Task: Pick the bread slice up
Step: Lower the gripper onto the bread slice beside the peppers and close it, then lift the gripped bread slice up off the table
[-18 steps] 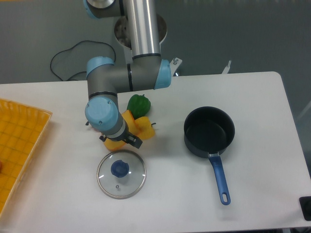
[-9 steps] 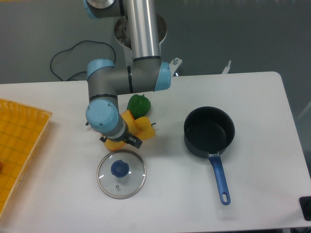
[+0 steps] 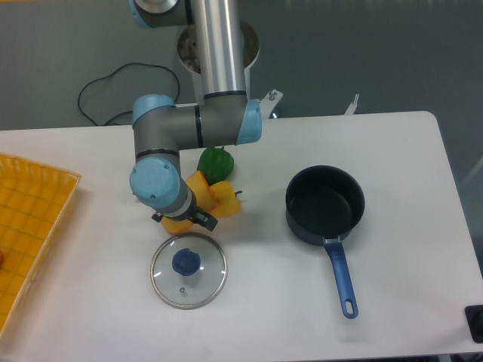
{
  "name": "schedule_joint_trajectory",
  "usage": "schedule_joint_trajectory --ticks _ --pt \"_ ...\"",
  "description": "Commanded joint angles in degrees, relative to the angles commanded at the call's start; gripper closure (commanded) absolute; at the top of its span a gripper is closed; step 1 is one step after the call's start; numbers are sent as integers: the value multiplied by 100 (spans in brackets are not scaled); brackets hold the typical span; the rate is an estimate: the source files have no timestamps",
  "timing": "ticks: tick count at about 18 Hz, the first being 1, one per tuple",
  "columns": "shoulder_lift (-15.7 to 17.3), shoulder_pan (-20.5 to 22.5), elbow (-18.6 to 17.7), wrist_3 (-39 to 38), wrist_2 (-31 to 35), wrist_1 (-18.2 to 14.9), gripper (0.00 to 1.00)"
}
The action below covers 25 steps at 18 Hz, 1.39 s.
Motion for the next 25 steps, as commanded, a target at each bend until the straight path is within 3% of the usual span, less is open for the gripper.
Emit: schedule_joint_trajectory --ticks 4,6,7,9,12,14,18,19,23,25 --pt "0 0 0 0 0 9 0" --pt "-9 0 0 0 0 9 8" --pt "-26 0 9 0 0 -9 25" --pt "-70 -9 52 -61 0 -9 49" --pt "-132 -52 158 -299 0 -17 69" --pt "-132 -70 158 -299 0 -44 89" --pt "-114 -62 184 -290 -9 -132 93" --pt "-114 -62 211 -299 -9 -149 100" --pt "-97 -35 316 -299 -53 -255 100" --pt "-70 -18 535 -299 -70 -499 100"
